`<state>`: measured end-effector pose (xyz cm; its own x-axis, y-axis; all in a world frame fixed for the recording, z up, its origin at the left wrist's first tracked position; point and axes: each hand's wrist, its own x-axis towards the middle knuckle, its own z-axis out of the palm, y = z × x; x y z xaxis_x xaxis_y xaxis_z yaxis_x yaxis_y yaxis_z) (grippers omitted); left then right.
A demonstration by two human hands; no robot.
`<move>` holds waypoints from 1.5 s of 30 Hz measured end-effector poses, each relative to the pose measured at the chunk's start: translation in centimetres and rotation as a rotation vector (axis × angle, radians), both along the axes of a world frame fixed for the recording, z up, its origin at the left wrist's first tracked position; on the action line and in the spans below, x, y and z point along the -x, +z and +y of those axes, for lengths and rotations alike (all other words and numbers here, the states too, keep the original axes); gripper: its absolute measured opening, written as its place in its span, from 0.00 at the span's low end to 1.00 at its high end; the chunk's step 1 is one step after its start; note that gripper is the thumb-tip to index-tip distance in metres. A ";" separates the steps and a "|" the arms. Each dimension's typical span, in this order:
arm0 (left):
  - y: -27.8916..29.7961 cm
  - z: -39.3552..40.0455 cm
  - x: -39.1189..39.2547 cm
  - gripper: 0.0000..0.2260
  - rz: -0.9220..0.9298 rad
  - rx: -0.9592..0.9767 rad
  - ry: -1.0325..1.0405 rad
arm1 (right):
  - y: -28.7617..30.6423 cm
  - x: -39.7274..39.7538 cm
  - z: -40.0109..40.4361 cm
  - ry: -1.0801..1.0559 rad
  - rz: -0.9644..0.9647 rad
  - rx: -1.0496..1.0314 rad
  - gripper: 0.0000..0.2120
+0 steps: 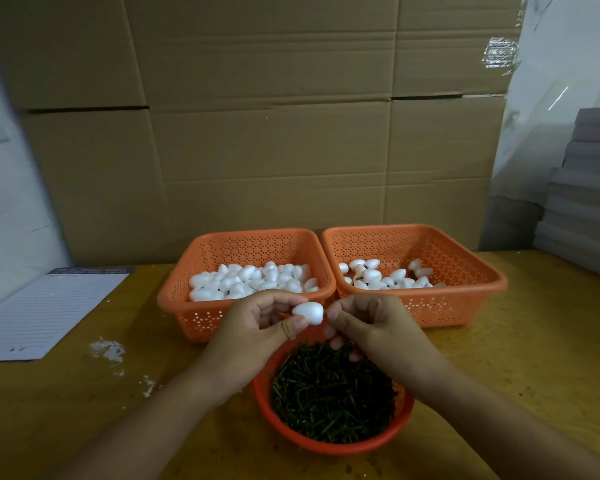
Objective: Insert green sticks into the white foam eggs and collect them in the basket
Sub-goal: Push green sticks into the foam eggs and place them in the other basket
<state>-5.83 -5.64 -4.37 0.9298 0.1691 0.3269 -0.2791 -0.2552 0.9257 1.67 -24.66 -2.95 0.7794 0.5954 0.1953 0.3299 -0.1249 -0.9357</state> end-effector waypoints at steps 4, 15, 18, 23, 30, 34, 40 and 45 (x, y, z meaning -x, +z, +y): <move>0.2 0.1 0.0 0.12 -0.006 0.025 -0.008 | -0.1 0.0 0.1 -0.014 -0.002 0.015 0.07; 0.2 -0.3 0.0 0.14 -0.005 0.010 0.041 | -0.3 0.0 0.2 -0.054 -0.056 0.016 0.06; 0.3 -0.3 0.1 0.13 -0.004 0.017 0.044 | -0.4 0.0 0.1 -0.054 -0.091 0.032 0.07; 0.1 -0.1 0.0 0.08 0.009 0.001 0.029 | -0.5 -0.1 0.0 -0.030 -0.075 0.017 0.09; 0.2 -0.1 -0.1 0.10 0.002 -0.029 0.024 | -0.4 0.0 -0.1 -0.006 -0.072 0.038 0.08; 0.1 0.0 -0.1 0.09 0.005 -0.034 0.029 | -0.4 0.1 -0.1 -0.010 -0.074 0.042 0.08; 0.4 0.1 0.0 0.14 0.032 -0.010 0.041 | -0.2 0.2 0.1 -0.049 -0.053 -0.002 0.09; 0.2 -0.1 -0.1 0.13 0.030 -0.018 0.059 | 0.0 0.3 0.2 -0.059 -0.054 -0.008 0.09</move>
<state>-5.71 -5.73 -4.14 0.9279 0.2180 0.3026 -0.2353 -0.2873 0.9285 1.40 -24.50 -2.99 0.8012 0.5471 0.2426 0.3720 -0.1377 -0.9180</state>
